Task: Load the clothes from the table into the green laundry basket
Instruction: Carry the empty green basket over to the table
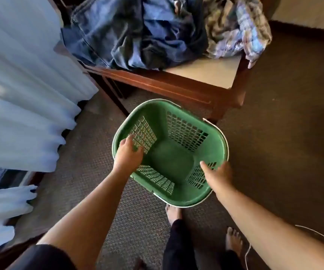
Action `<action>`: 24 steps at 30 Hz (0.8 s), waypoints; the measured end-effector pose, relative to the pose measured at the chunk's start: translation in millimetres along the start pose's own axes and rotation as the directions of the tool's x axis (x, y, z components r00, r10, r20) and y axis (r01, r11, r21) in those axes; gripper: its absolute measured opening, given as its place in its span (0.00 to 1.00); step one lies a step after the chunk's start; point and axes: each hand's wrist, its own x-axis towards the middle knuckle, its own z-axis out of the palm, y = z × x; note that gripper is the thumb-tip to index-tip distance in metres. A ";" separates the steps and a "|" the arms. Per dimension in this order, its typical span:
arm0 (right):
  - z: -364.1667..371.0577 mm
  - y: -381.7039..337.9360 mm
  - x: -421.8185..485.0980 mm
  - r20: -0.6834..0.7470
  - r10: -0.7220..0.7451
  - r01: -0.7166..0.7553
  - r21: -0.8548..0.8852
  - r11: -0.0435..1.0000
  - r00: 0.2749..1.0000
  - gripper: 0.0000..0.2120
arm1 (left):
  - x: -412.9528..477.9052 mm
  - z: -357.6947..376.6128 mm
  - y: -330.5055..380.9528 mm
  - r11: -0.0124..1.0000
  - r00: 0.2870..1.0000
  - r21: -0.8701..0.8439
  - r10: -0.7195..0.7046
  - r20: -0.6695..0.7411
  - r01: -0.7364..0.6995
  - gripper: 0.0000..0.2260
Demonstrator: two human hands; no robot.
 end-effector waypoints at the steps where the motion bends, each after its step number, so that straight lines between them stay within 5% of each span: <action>1: 6.9 4.0 5.5 -0.029 0.057 -0.056 0.045 0.997 0.998 0.44 | 14.3 0.1 -10.1 0.999 1.000 0.032 -0.020 0.007 0.020 0.30; 4: 17.7 14.3 12.8 0.124 0.276 -0.290 0.107 0.951 0.953 0.39 | 52.9 -1.6 -40.1 0.985 0.989 0.110 -0.139 0.059 0.131 0.36; 10: 35.9 27.4 22.8 0.243 0.453 -0.510 0.294 0.808 0.858 0.31 | 102.4 5.3 -64.8 0.965 0.961 0.110 -0.251 0.119 0.238 0.45; 20: 11.0 69.2 46.0 0.159 0.440 -0.465 0.402 0.789 0.884 0.04 | 95.7 2.7 -83.1 0.871 0.888 -0.191 -0.423 0.178 0.453 0.27; 24: -27.8 79.2 39.7 0.076 0.412 -0.401 0.445 0.801 0.908 0.11 | 46.0 11.9 -76.0 0.792 0.865 -0.350 -0.435 0.250 0.500 0.16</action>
